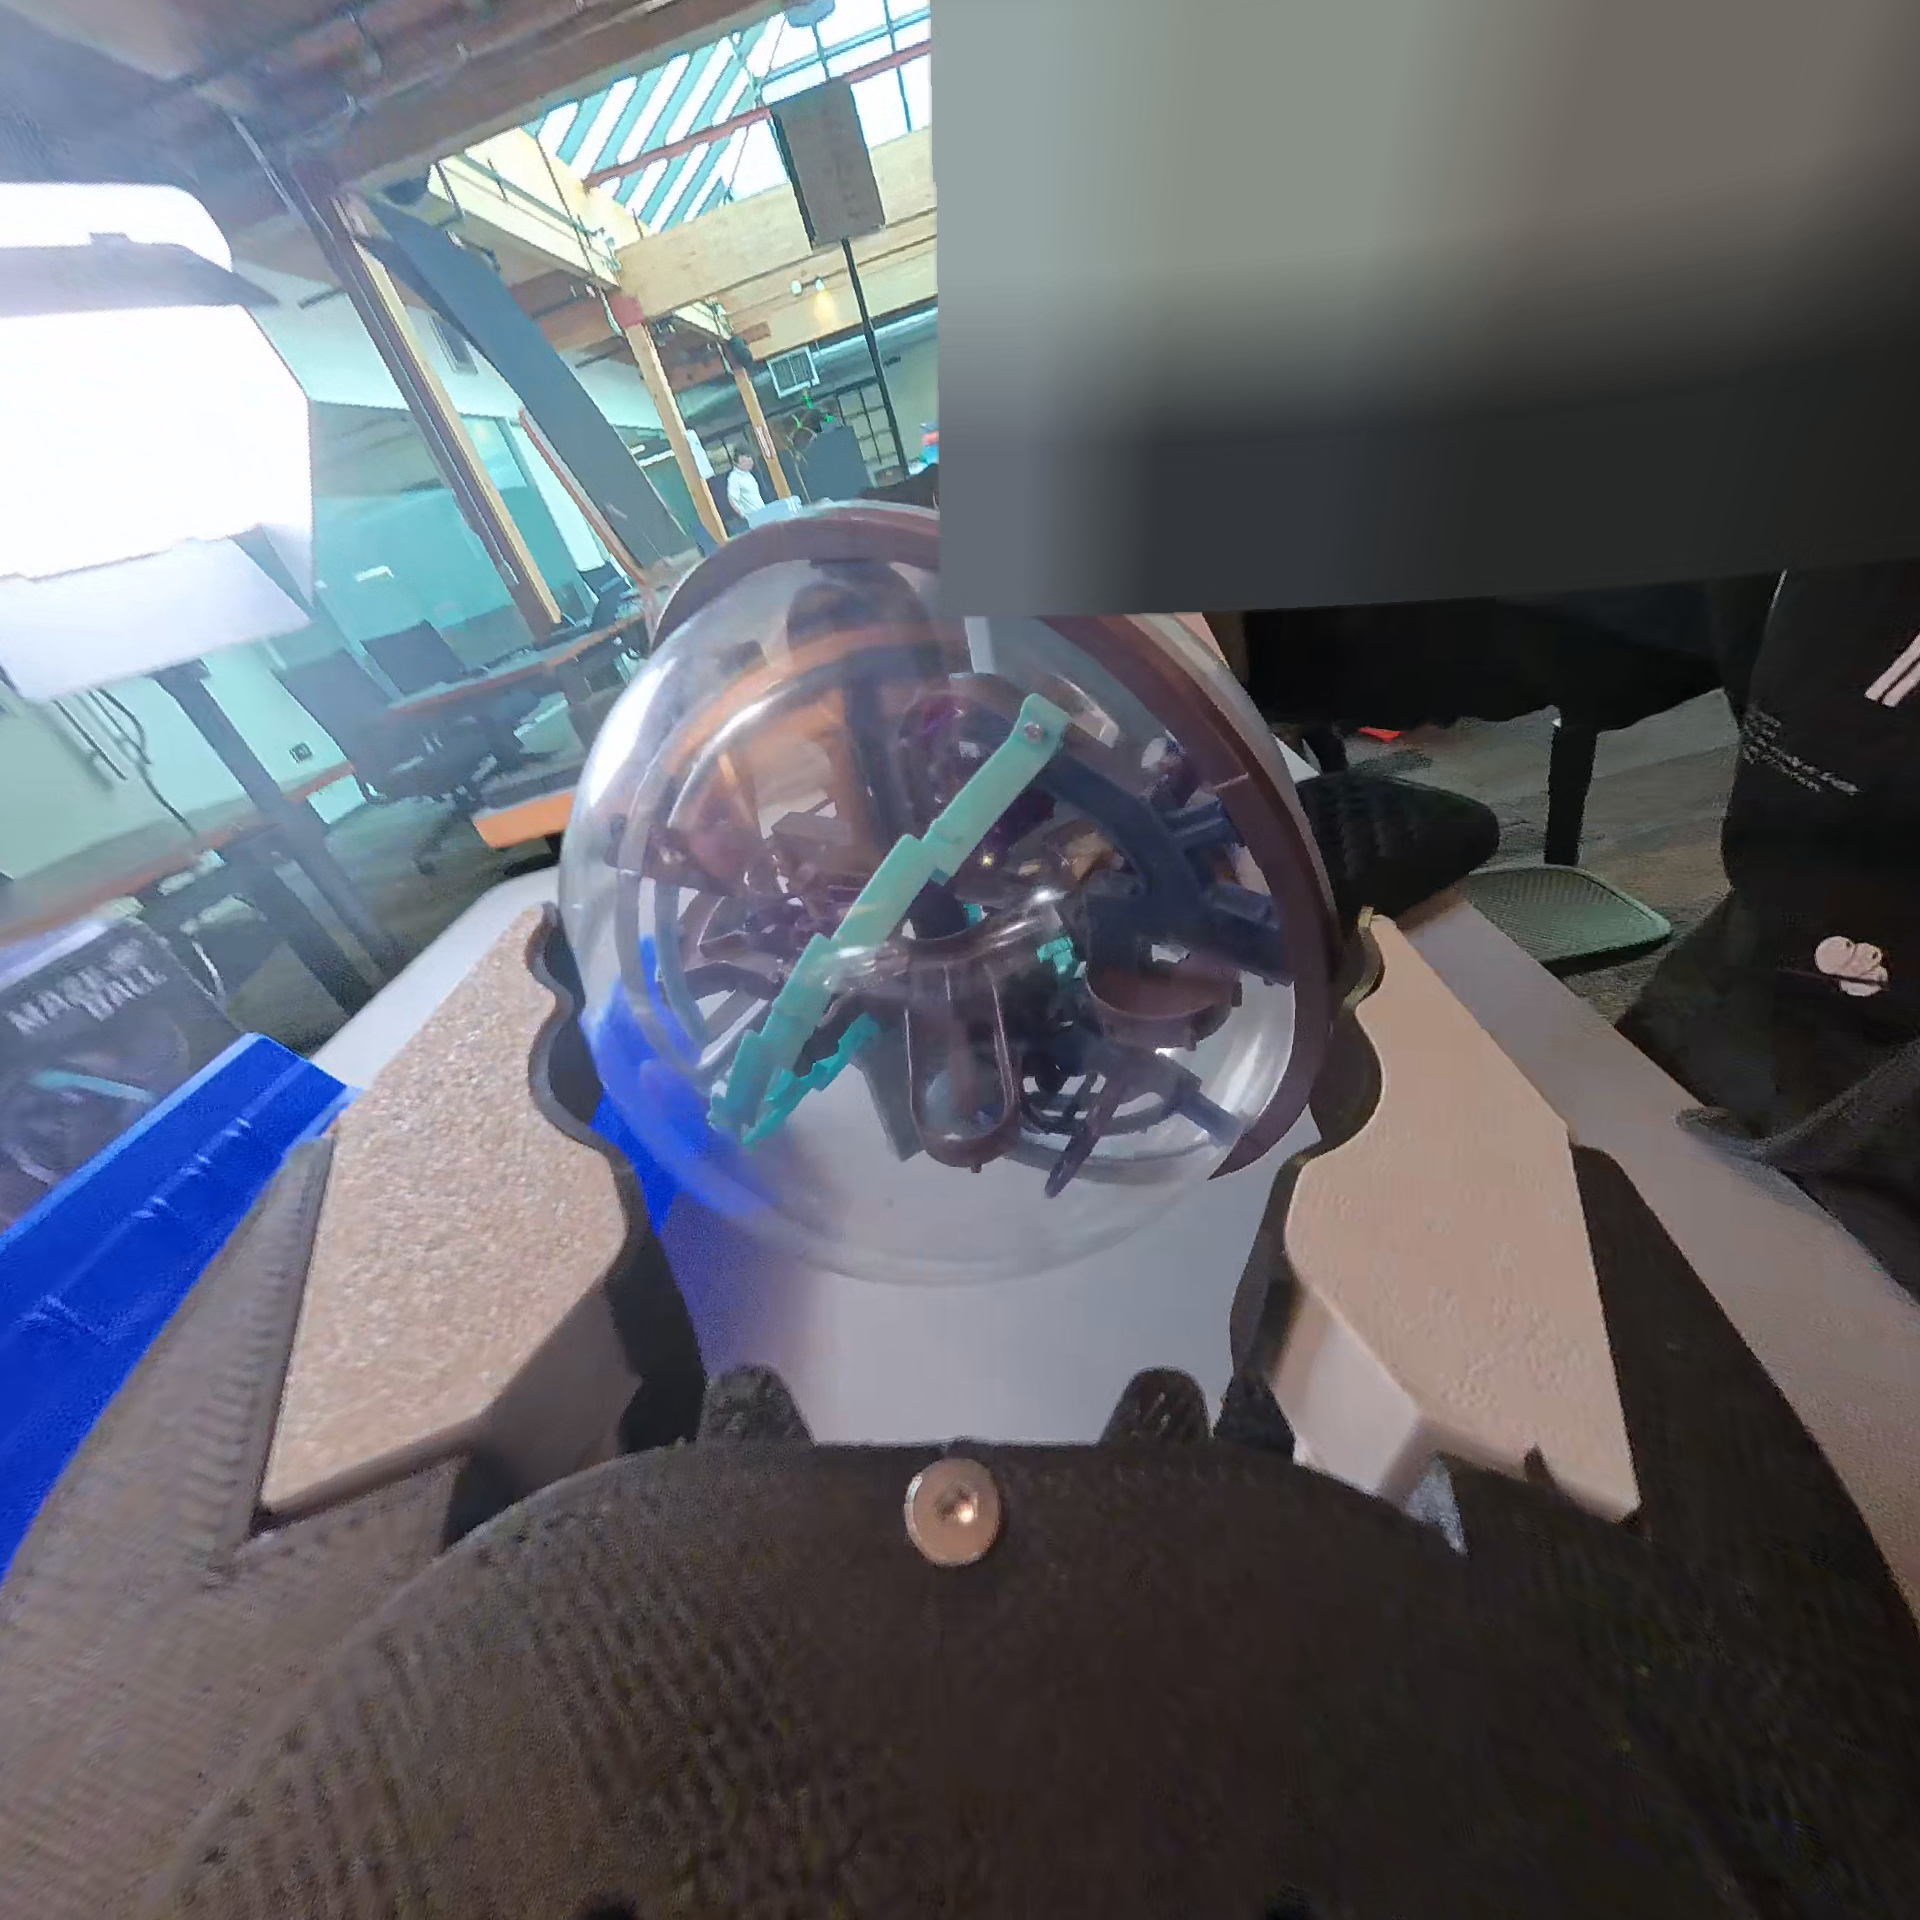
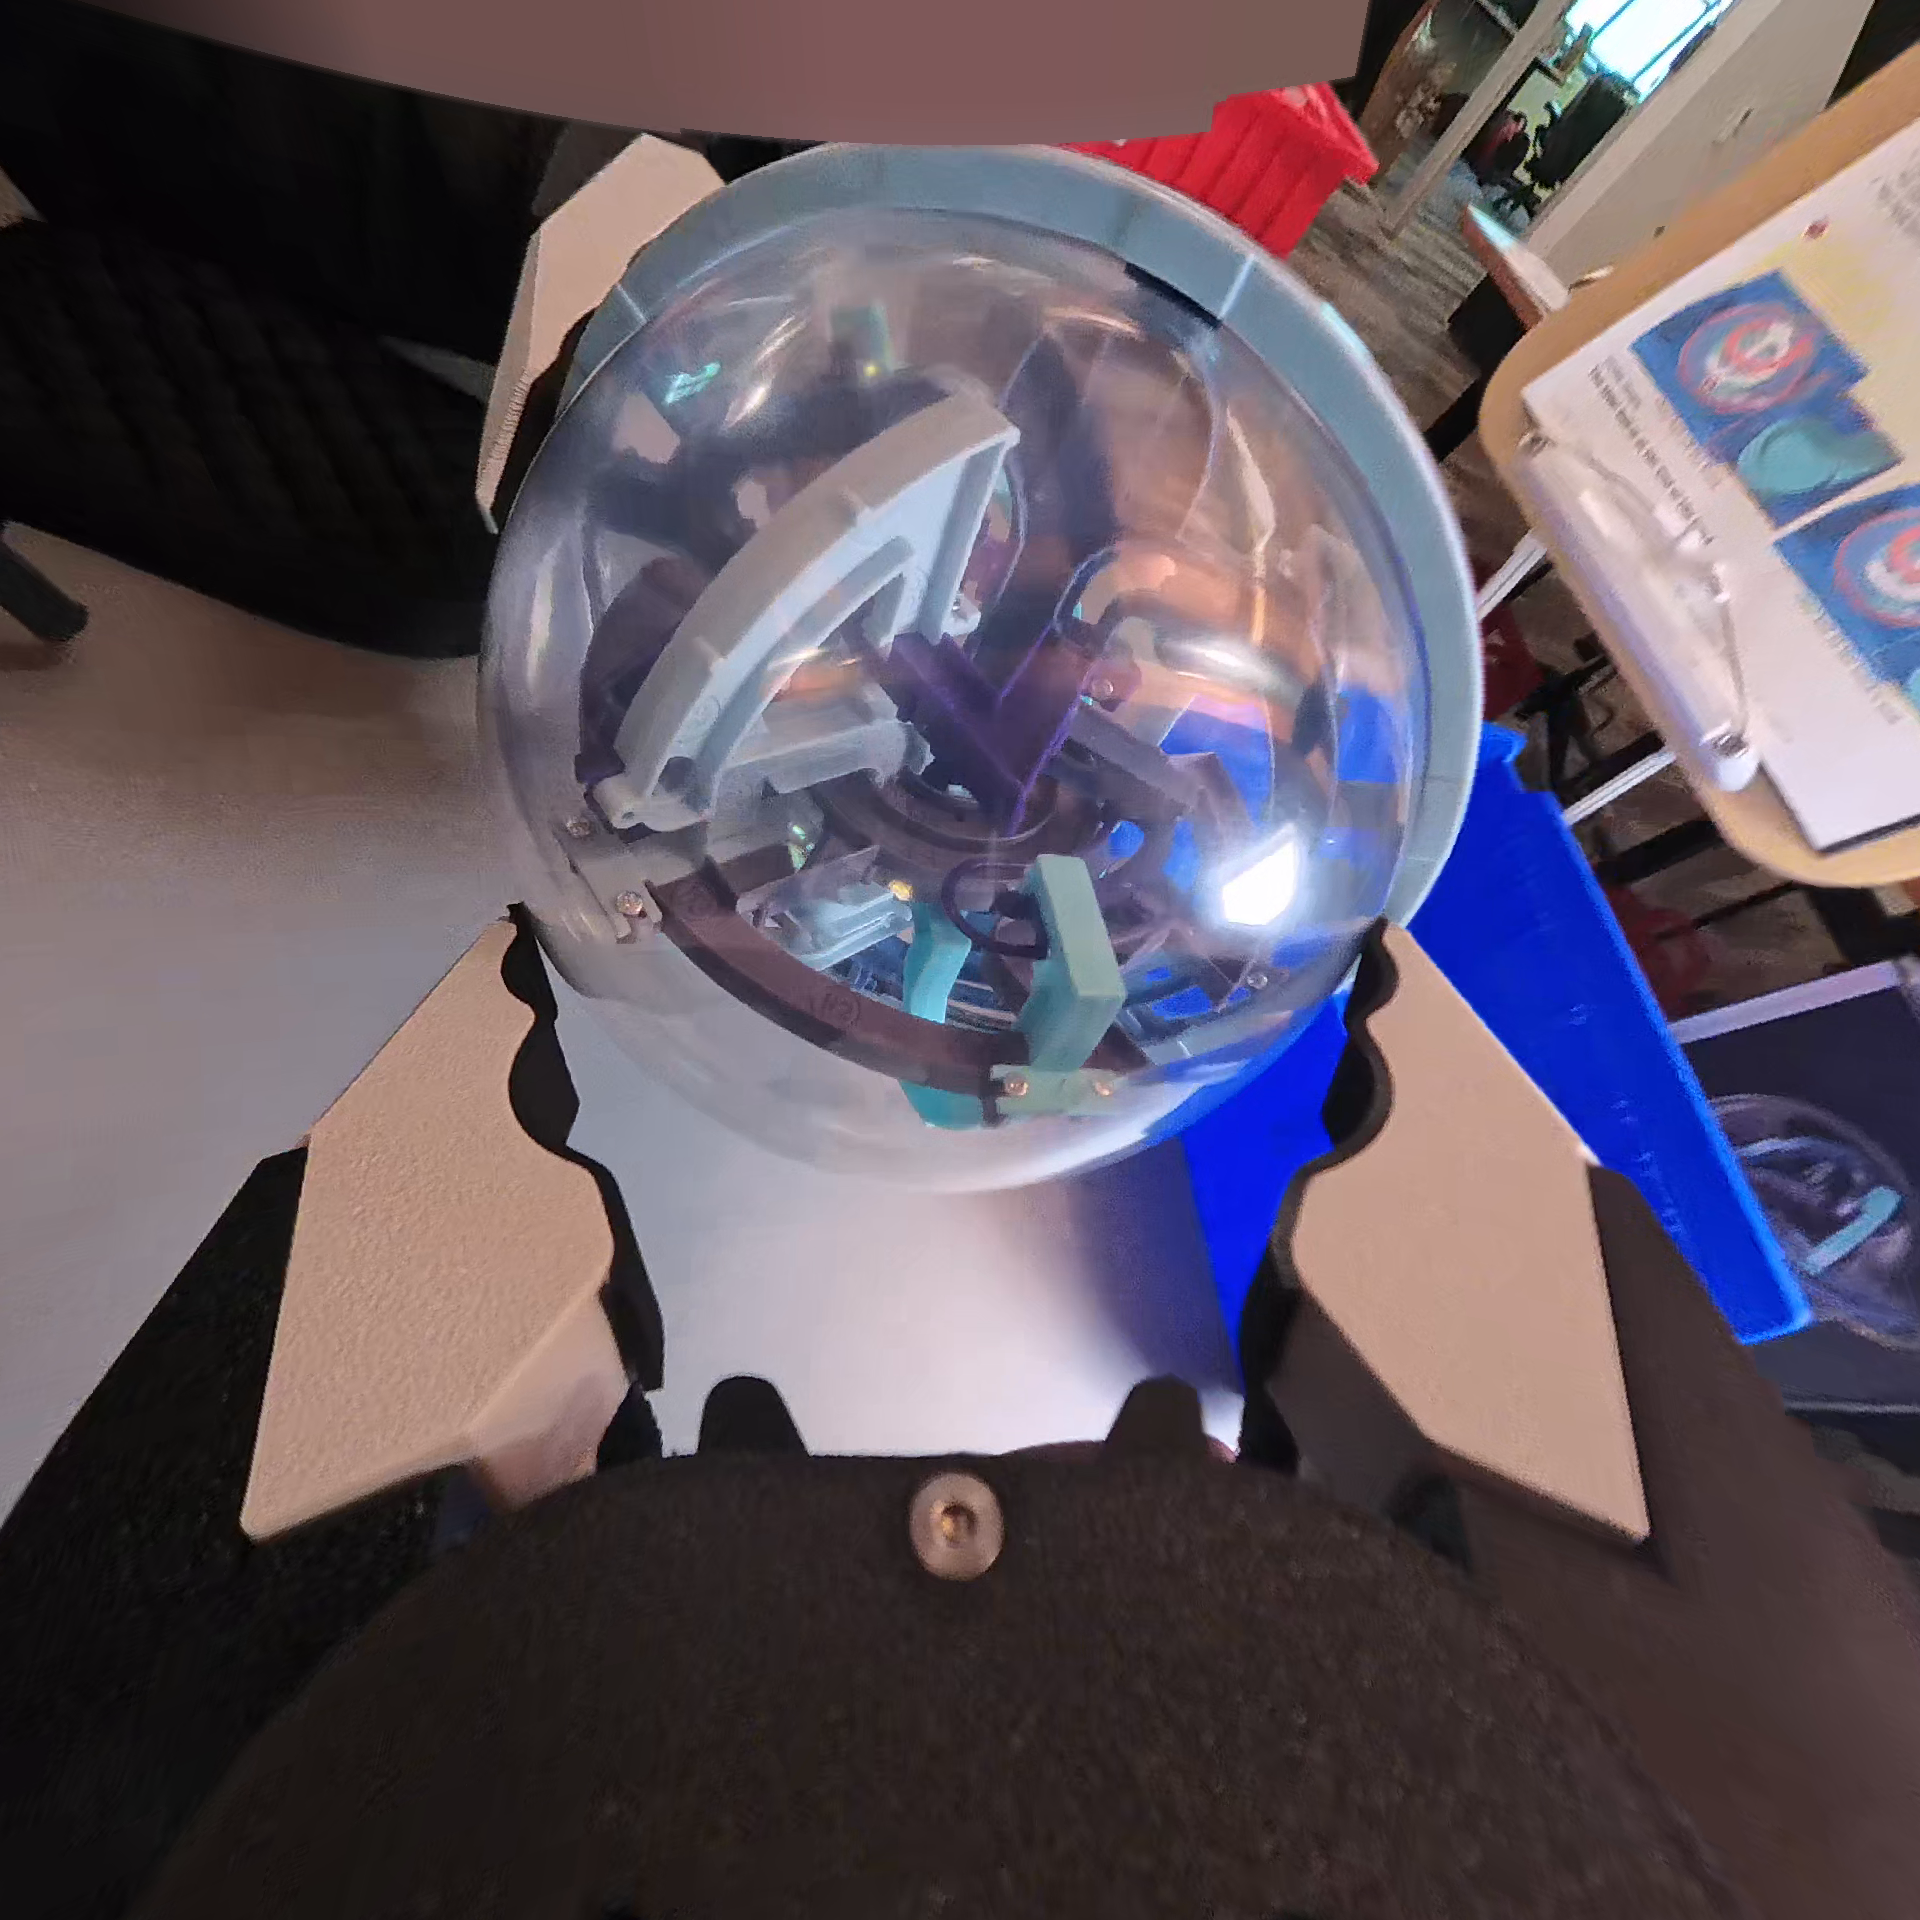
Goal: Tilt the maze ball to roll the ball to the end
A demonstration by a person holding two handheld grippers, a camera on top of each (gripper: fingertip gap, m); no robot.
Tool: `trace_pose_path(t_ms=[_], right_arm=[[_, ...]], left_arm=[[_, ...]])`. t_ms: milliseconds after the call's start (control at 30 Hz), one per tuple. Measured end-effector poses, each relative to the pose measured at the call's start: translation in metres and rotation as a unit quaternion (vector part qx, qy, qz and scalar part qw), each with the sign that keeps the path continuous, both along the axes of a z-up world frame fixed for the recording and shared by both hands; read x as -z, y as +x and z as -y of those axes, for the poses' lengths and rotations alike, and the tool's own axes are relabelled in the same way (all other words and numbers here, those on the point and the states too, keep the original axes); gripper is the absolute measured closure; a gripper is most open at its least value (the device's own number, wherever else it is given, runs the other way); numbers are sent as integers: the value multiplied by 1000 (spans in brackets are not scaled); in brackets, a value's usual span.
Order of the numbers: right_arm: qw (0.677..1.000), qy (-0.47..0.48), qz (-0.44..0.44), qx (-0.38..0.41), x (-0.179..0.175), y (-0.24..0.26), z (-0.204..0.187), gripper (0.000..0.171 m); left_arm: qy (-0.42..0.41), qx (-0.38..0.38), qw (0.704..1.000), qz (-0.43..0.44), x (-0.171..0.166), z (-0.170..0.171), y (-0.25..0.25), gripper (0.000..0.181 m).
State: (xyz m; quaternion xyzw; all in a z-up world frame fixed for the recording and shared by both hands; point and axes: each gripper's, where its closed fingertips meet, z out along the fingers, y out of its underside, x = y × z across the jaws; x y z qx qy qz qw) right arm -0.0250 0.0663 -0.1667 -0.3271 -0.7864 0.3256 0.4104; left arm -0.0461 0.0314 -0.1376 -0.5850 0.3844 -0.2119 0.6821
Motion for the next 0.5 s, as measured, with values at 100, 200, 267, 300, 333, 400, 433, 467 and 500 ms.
trace_pose_path(t_ms=[100, 200, 267, 300, 333, 400, 433, 467, 500], right_arm=[[1000, 20, -8, -10, -24, -9, 2, 25], [999, 43, -18, -20, -47, -16, 5, 25], [998, 54, -28, -25, -59, -20, 9, 25], [997, 59, -34, -28, -64, -22, 11, 25], [997, 63, -42, -30, -68, -23, 12, 25], [996, 64, -60, -33, -73, -24, 16, 25], [995, 62, -70, -35, -75, -24, 18, 25], [994, 59, -79, -37, -76, -23, 20, 25], [994, 57, -87, -37, -76, -23, 22, 25]], left_arm=[[32, -9, 999, -6, -25, 4, -7, 40], [62, -21, 998, -22, -48, 11, -12, 41], [77, -25, 996, -32, -63, 16, -12, 41], [83, -27, 995, -39, -70, 19, -12, 41], [88, -29, 995, -47, -76, 21, -10, 41], [95, -28, 993, -62, -87, 27, -6, 42], [98, -27, 993, -68, -91, 29, -3, 42], [99, -25, 992, -75, -93, 31, 0, 42], [98, -25, 991, -82, -94, 33, 2, 43]])
